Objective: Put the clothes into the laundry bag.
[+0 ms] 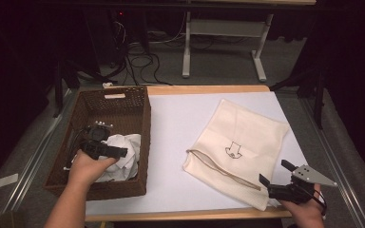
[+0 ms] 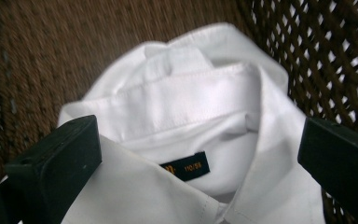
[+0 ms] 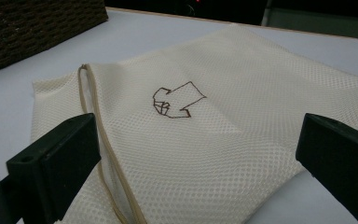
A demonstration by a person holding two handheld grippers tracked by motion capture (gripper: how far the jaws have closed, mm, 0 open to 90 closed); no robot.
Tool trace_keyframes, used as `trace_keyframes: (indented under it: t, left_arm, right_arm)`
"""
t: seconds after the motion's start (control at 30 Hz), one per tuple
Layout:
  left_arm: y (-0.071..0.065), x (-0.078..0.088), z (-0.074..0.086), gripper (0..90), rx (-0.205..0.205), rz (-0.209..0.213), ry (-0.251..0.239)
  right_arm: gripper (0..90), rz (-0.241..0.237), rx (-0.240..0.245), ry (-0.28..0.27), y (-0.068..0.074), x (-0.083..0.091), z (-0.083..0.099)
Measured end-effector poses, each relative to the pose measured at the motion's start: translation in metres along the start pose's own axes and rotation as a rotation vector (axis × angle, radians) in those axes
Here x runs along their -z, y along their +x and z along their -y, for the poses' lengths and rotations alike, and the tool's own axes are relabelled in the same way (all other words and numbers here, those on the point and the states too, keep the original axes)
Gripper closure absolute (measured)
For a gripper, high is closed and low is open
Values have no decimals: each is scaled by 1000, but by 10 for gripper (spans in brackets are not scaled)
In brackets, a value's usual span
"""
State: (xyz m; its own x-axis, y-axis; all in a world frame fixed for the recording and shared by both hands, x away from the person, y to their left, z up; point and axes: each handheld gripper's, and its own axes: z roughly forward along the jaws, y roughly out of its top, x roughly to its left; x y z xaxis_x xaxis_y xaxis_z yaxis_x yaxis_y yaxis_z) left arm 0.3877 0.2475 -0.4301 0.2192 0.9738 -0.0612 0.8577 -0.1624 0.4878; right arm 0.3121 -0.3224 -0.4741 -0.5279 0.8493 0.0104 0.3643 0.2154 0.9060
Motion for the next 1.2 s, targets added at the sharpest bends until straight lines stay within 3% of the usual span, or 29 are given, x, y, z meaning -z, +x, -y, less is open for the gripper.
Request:
trace_keyframes:
  t: [0.3,0.5,0.63,0.7,0.97,1.2]
  left_arm:
    - [9,-31,-4,0,75,38,232]
    - [13,-51,-2,0,93,59,305]
    - [12,-56,-3,0,89,60,325]
    - [8,-61,-2,0,60,44,343]
    - [-1,-67,-2,18,11,-12,358]
    - [-3,-62,-1,194,-20,-6,321]
  right_arm:
    - [5,-9,-23,-10,-1,1,0]
    - [6,-7,-32,-16,-2,1,0]
    - [7,-6,-27,-18,-2,1,0]
    - [7,-6,-28,-15,-1,1,0]
    - [9,-4,-29,-16,-1,1,0]
    - [12,-5,-30,-17,-1,1,0]
